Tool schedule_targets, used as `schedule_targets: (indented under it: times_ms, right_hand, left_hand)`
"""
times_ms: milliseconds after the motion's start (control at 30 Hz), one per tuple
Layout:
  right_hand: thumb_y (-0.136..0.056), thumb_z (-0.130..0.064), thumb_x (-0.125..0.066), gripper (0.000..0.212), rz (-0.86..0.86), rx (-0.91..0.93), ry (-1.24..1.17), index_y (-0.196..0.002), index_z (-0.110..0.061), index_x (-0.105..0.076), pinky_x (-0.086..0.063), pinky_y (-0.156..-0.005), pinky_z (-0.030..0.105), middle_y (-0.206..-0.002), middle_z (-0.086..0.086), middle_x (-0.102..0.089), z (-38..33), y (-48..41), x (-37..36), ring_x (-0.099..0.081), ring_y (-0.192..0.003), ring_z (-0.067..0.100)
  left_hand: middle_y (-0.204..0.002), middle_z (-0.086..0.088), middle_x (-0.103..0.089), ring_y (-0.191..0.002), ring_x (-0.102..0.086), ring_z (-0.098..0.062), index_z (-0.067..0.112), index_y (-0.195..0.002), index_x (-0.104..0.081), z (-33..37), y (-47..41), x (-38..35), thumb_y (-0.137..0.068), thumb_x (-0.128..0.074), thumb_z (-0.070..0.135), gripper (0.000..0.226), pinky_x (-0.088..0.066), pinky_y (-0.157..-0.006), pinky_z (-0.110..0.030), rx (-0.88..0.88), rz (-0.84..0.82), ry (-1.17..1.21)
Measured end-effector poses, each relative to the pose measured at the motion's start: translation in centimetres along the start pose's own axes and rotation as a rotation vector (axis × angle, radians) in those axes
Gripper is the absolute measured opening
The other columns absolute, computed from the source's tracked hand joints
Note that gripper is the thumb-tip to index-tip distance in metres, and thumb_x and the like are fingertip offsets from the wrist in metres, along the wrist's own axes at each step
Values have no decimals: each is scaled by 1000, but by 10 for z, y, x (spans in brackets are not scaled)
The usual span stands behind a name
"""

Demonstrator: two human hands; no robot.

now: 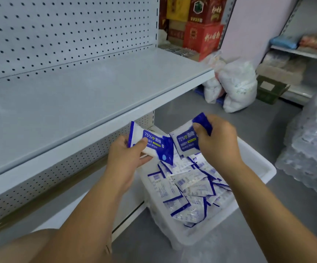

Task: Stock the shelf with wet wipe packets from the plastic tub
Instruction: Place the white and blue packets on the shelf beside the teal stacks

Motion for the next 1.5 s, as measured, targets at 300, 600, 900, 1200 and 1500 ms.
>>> schedule_targets:
  times_ms: [300, 600, 900, 1200, 1500]
  right_hand:
    - [-100, -23, -59, 15, 135, 113, -194, -86, -17, -59, -44, -54, 18, -71, -9, -63, -54, -6, 34, -60, -70, 9]
    - [-99, -23, -61, 8, 19, 214, -492, -97, -16, -65, -43, -57, 6, -81, -13, -68, -132, -27, -14, -63, -73, -6]
    - [-100, -22, -60, 11, -326, -153, -947, -100, -16, -70, -61, -78, 36, -100, 10, -76, -192, -84, -177, -74, -86, 22]
    - [-100, -22, -61, 13, -621, -191, -908, -108, -14, -67, -58, -89, 43, -108, 9, -74, -284, -122, -309, -72, -101, 27]
    - [-90, -16, -74, 34, -1051, -64, -986, -122, -9, -66, -59, -90, 39, -114, 9, -75, -305, -112, -350, -72, -105, 24]
  left_hand:
    - [-112, -3, -71, -96, -74, -19, 18, -123, -57, 68, 22, 1, -92, -67, 4, 35, -63, -78, -39, -217, 57, -47]
    - [-106, -4, -74, -91, -76, -22, 21, -114, -62, 151, -2, 69, -94, -71, 21, 22, -64, -74, -40, -344, 183, -54]
    - [-105, -7, -77, -96, -74, -27, 19, -113, -63, 198, -43, 188, -101, -61, 25, 14, -60, -84, -50, -355, 267, 57]
    - [-100, 4, -76, -88, -73, -17, 31, -105, -64, 205, -95, 250, -100, -57, 44, 15, -59, -73, -35, -379, 468, 249]
    - [-100, -1, -77, -92, -75, -23, 20, -111, -68, 192, -110, 284, -93, -73, 24, 19, -62, -80, -42, -468, 641, 116]
Point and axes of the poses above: each hand's wrist, its own y-axis away from the middle knuckle, its own x-axis out of the back of the hand, z = x × y, the point moved 7 cm from there along -y, towards the middle knuckle
